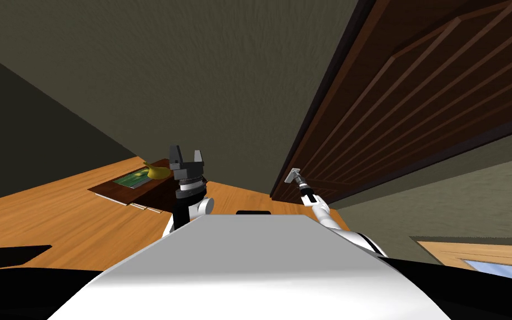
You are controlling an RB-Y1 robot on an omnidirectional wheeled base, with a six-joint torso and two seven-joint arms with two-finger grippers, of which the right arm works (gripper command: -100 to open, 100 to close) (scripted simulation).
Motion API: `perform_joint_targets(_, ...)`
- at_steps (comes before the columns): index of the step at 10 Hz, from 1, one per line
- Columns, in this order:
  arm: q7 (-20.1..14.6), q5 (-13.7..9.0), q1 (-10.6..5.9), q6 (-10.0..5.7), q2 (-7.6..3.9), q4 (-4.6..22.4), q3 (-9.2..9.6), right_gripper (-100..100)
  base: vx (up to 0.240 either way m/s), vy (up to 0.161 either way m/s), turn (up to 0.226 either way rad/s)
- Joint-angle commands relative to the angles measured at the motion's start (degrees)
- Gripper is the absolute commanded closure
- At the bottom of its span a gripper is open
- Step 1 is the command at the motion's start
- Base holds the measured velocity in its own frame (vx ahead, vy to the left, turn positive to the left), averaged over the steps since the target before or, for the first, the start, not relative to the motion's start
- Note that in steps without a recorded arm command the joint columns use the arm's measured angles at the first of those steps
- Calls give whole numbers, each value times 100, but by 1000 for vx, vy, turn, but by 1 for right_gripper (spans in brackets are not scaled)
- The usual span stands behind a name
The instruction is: Pull the door open
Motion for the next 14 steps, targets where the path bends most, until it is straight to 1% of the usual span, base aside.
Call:
perform_joint_targets(1, -286, -145, -16, 45, -24, -33, -32, 100, -52, -39, 63)
perform_joint_targets(2, -302, -145, -16, 45, -24, -33, -32, 100, -42, -36, 46)
perform_joint_targets(4, -673, -371, -68, 78, 12, -12, -3, 100, -57, -55, 88)
perform_joint_targets(5, -745, -371, -68, 78, 12, -12, -3, 100, -55, -53, 55)
perform_joint_targets(7, -1115, -621, -126, 115, 53, 10, 30, 100, -64, -55, 94)
perform_joint_targets(8, -1206, -621, -126, 115, 53, 10, 30, 100, -55, -52, 56)
perform_joint_targets(10, -1573, -883, -187, 153, 95, 34, 65, 100, -83, -58, 95)
perform_joint_targets(11, -1671, -883, -187, 153, 95, 34, 65, 100, -65, -59, 68)
perform_joint_targets(12, -1865, -1021, -219, 173, 118, 46, 83, 100, -56, -46, 76)
perform_joint_targets(13, -1906, -1021, -219, 173, 118, 46, 83, 100, -39, -37, 39)
perform_joint_targets(14, -2131, -1159, -251, 193, 140, 59, 101, 100, -48, -46, 59)
